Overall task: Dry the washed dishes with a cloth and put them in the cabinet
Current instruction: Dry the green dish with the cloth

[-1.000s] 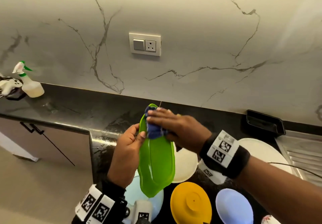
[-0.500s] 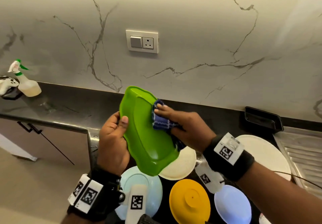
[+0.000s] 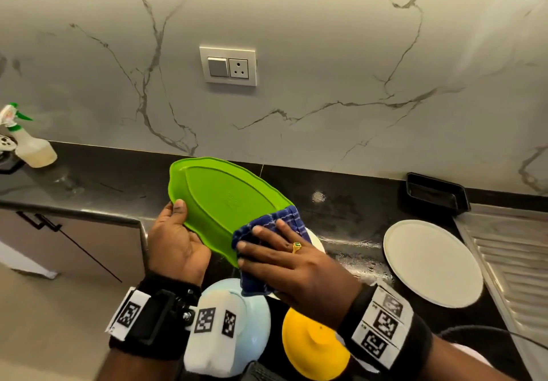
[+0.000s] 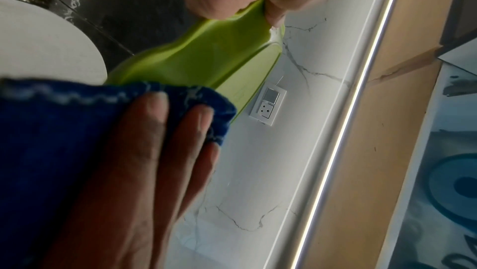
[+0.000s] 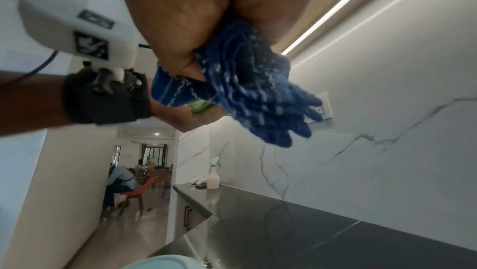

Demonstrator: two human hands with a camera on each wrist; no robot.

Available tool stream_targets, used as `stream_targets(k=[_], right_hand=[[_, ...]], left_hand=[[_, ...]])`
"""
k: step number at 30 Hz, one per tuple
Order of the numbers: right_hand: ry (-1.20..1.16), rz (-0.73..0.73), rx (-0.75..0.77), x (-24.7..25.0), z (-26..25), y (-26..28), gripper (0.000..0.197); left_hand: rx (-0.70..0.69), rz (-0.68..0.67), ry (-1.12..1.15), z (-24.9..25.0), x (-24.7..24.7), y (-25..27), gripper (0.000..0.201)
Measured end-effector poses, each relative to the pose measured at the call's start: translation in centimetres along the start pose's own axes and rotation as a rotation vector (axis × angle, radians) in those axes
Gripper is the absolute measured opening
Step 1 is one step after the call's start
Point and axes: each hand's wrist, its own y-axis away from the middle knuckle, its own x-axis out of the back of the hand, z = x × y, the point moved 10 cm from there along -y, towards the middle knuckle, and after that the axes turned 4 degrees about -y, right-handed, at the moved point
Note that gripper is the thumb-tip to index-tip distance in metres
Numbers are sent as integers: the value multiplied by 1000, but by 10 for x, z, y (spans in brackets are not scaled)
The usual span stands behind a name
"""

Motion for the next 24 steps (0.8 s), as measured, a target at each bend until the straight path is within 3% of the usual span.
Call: stream_targets(k=[3, 7, 10, 13, 15, 17, 20, 24], right_hand=[[-28, 47, -40, 15, 16, 8, 35], [-268, 159, -372, 36, 74, 30, 45], [-532, 335, -673, 44, 100, 40, 49], [-932, 516, -897, 33, 108, 53, 40], [-1195, 606, -1006, 20, 107, 61, 32], [-1349, 638, -1053, 10, 104, 66, 36], [-1270, 656, -1028, 13, 108, 70, 43], [-842, 600, -837, 49, 95, 59, 51]], left_hand=[[52, 13, 28, -5, 6, -2, 23], [144, 22, 16, -19, 14, 0, 24], [176, 32, 18, -29, 17, 5, 25], [200, 8, 47, -36, 15, 10, 27], [207, 7, 60, -39, 14, 14, 28], [207, -7, 47, -42, 10, 18, 27], [226, -29, -53, -47, 10, 19, 28], [299, -108, -279, -53, 1, 24, 37]])
